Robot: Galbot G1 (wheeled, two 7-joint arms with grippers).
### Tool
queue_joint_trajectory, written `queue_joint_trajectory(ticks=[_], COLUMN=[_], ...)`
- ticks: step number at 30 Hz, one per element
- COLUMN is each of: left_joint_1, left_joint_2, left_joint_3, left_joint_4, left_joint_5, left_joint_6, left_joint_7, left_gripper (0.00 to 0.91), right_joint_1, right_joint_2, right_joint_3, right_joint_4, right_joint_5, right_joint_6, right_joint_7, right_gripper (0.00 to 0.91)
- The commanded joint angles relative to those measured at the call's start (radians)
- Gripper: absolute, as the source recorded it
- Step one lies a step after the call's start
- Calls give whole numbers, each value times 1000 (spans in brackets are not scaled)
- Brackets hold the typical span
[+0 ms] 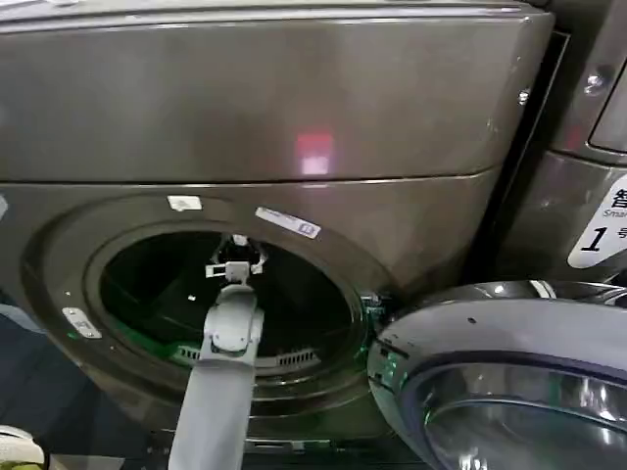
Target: Grasp the clothes from the dryer.
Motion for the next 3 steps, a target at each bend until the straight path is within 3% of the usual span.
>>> queue_joint_trajectory(ticks=[1, 3], left_joint_1=[4, 5], left_joint_2=[-49, -49], left_joint_3=[-1, -1], left_joint_4=[0, 0], left_joint_5=[-9, -10], left_joint_6=[0, -2], left_joint_7=[-5, -4], left_gripper=[0, 0], right_joint_1=[-1, -1], right_joint_2=[0, 0], right_joint_3=[4, 5], right_joint_4=[0, -1], right_joint_5=[-3, -3], right_joint_6=[-7, -7], right_joint_7=[6, 7], right_gripper=[907, 907])
